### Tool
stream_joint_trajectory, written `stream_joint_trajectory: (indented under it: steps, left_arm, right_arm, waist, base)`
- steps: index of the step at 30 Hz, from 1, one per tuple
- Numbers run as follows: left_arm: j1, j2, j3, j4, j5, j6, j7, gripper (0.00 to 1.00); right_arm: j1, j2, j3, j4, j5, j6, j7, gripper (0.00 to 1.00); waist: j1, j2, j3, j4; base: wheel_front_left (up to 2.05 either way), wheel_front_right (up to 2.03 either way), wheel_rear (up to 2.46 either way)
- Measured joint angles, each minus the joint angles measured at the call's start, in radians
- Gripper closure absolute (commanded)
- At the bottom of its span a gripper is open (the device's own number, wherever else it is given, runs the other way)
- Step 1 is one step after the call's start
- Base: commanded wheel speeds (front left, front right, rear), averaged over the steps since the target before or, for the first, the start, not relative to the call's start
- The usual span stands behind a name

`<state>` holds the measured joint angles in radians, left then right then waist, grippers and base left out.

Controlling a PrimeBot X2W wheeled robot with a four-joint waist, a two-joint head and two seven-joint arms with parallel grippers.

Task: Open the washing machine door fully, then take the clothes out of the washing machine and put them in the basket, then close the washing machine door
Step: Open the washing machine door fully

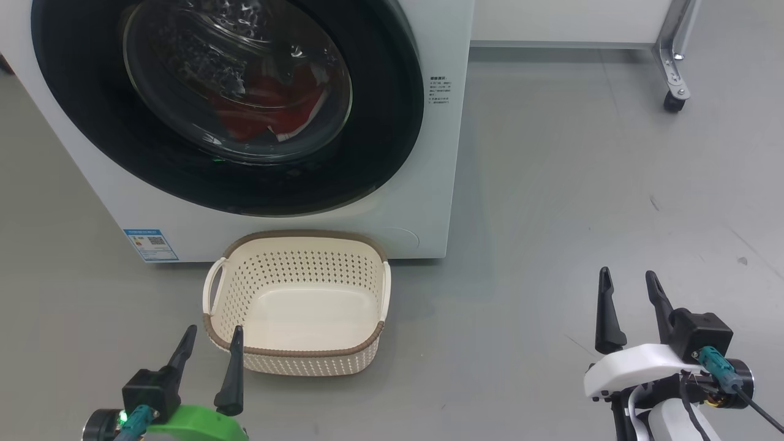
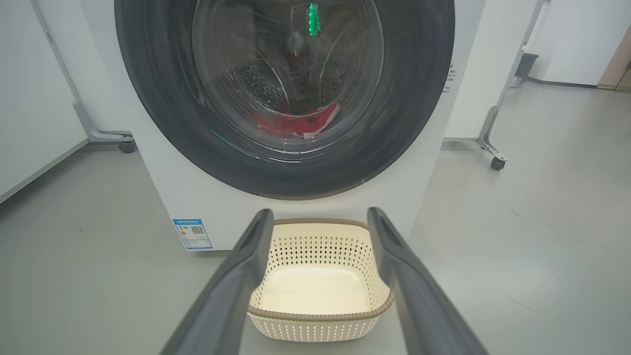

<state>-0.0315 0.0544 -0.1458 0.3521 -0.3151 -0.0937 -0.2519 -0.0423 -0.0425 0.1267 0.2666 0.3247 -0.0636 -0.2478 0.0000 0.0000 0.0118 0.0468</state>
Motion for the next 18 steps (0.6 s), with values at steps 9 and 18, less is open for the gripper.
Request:
stream_joint_trajectory:
  steps: [9,18]
  left_arm:
    - [-0.021,-0.002,0.001,0.005,0.000,-0.001,0.000,0.00]
    - [-0.046,-0.004,-0.008,0.002,0.000,-0.008,0.000,0.00]
  right_arm:
    - [-0.011,0.000,0.001,-0.012,0.013,0.001,0.000,1.00]
    - [-0.041,0.001,-0.028,-0.021,0.305,0.018,0.006,1.00]
  waist:
    - [0.0000,0.0000,0.024,0.012]
    - [0.0000,0.0000,0.072,0.036]
  base:
    - [0.00,0.00,0.00]
    - [0.00,0.00,0.00]
